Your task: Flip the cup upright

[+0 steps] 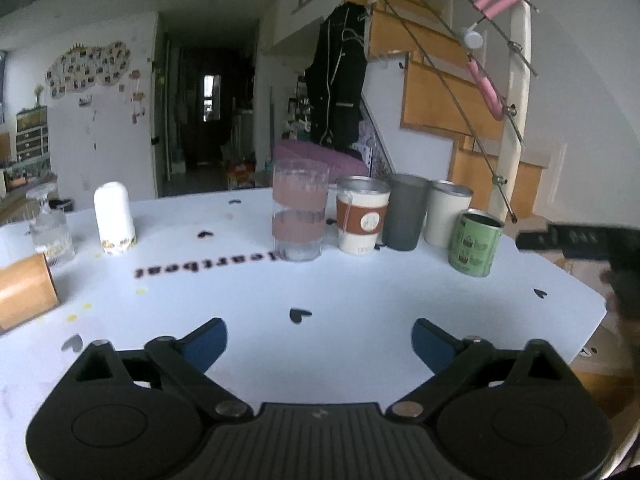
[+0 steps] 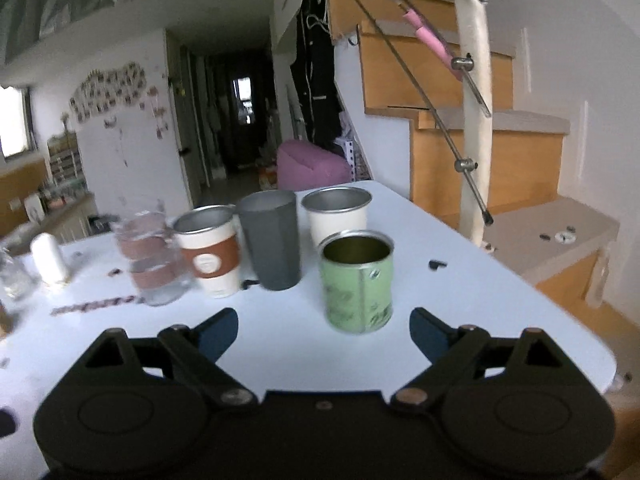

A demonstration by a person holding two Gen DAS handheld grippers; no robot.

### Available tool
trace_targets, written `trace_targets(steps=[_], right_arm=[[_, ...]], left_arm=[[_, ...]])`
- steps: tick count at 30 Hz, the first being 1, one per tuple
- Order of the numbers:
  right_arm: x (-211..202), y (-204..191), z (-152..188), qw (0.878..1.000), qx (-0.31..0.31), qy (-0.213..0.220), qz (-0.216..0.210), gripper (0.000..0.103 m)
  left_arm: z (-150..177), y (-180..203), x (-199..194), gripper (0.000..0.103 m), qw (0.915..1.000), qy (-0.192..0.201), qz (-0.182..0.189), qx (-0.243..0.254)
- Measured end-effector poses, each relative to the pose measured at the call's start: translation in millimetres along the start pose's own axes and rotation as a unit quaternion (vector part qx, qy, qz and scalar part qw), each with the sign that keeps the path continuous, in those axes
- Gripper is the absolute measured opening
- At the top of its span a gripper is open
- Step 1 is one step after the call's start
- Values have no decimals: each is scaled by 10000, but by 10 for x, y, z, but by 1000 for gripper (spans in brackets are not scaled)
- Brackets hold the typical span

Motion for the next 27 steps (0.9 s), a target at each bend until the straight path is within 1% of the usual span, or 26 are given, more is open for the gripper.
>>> trace_targets(steps=[6, 13, 18, 21, 23, 27], right_arm=[[-344, -88, 159, 9999, 5, 149, -34, 93], [-601, -183, 266, 9995, -179, 209, -120, 94], [-662, -218, 345, 9995, -259, 133, -135, 95], [-681, -219, 363, 9995, -265, 120, -106, 98], [-689, -227, 365, 9995, -274, 120, -110, 101], [-707, -252, 376, 9993, -322, 136, -132, 103]], left_arm=[[-89, 81, -68, 103, 9998, 158, -88, 57], [-107, 93, -145, 103, 9994, 267, -230, -30], [-88, 55, -170, 103, 9991, 241, -329, -112], [-84, 39, -176, 103, 9990, 219, -378, -130], [-84, 39, -175, 103, 9989, 202, -410, -135], [-79, 34, -180, 103, 9988, 184, -426, -148]])
Point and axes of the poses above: each gripper's, at about its wrist camera, not at the fingertips, and x roughly the way its jaws point, y to its right, z to its underside, the point moved 9 cm from there along x, roughly the way its jaws point, and after that the axes turned 5 degrees about z, right-handed, at the moved point
